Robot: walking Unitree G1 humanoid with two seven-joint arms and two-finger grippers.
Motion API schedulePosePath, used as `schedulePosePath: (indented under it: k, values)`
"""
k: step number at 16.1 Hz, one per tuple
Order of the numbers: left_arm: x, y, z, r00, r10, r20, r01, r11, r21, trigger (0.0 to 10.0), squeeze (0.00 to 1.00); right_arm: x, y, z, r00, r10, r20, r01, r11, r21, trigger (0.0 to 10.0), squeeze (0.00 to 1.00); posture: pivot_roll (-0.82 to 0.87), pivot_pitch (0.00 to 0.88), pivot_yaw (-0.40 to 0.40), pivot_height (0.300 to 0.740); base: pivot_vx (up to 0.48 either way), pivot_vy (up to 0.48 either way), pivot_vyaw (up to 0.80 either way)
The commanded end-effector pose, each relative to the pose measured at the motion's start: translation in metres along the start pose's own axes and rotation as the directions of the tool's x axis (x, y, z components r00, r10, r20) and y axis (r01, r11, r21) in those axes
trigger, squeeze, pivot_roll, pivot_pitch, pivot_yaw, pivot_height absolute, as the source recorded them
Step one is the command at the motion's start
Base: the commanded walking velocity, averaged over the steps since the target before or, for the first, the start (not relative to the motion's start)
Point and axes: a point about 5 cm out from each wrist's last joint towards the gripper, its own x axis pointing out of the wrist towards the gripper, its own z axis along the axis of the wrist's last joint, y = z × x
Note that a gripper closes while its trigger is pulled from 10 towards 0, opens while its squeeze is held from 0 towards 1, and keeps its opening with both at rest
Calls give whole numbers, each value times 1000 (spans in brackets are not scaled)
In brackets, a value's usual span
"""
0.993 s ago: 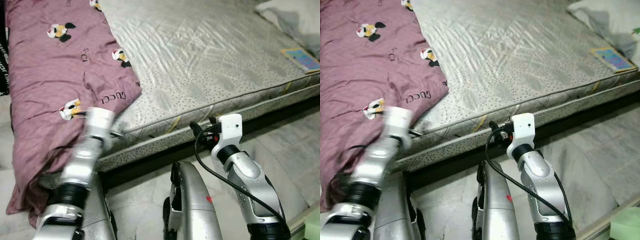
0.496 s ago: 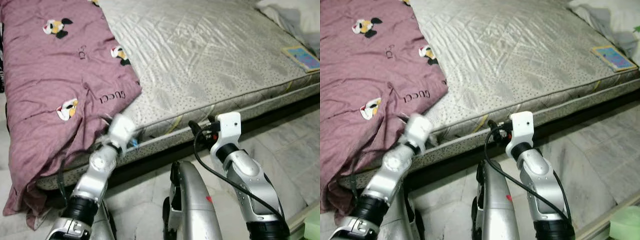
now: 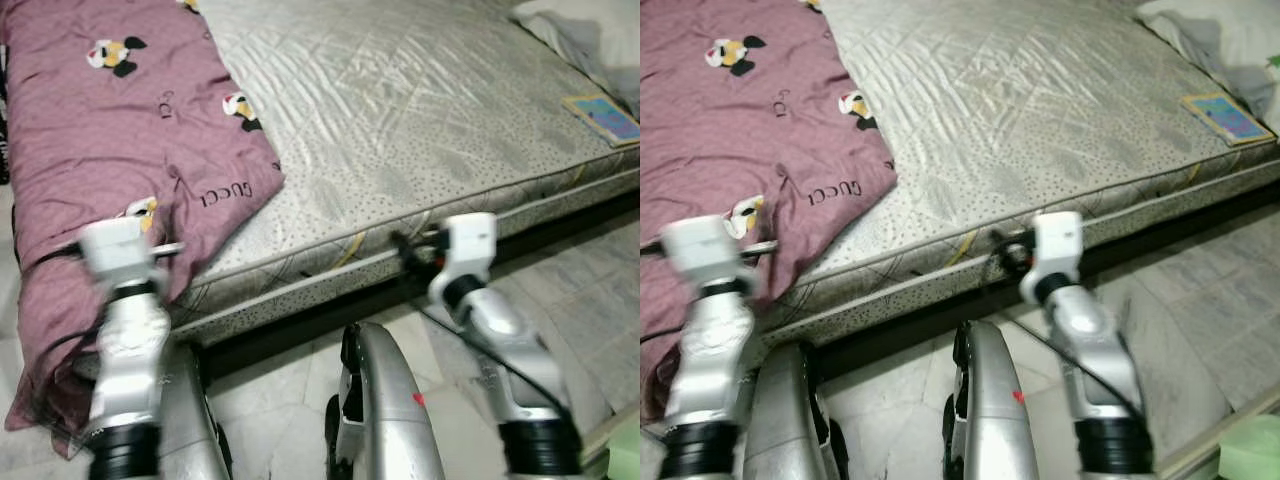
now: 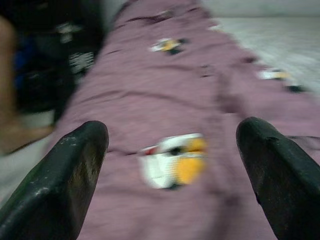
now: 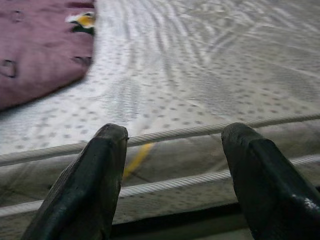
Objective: Clean up the room
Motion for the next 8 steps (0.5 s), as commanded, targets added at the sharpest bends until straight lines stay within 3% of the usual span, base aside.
schedulePosePath:
  k: [1,3,4,5,8]
  values:
    - [2,15,-4,998,62,-29,-62,998,2,10000,0,-7,-12,-6,999,-25,-25,24,1000,-9,10000,0,-101,114,-110,509,0,0,0]
    - [16,36,-6,992,105,-63,-103,994,47,10000,0,-19,-16,-13,998,-27,-48,27,1000,-15,10000,0,-109,116,-101,509,0,0,0]
    - [22,40,-6,990,116,-77,-113,992,49,10000,0,-20,-15,-14,999,-24,-48,23,1000,-13,10000,0,-109,116,-101,509,0,0,0]
    - [34,43,-9,986,108,-125,-101,993,56,10000,0,-22,-12,-14,999,-16,-45,15,1000,-23,10000,0,-115,116,-97,509,0,0,0]
    - [51,36,-18,977,35,-212,-19,997,76,10000,0,-22,-10,-13,999,-4,-36,2,999,-52,10000,0,-133,111,-90,509,0,0,0]
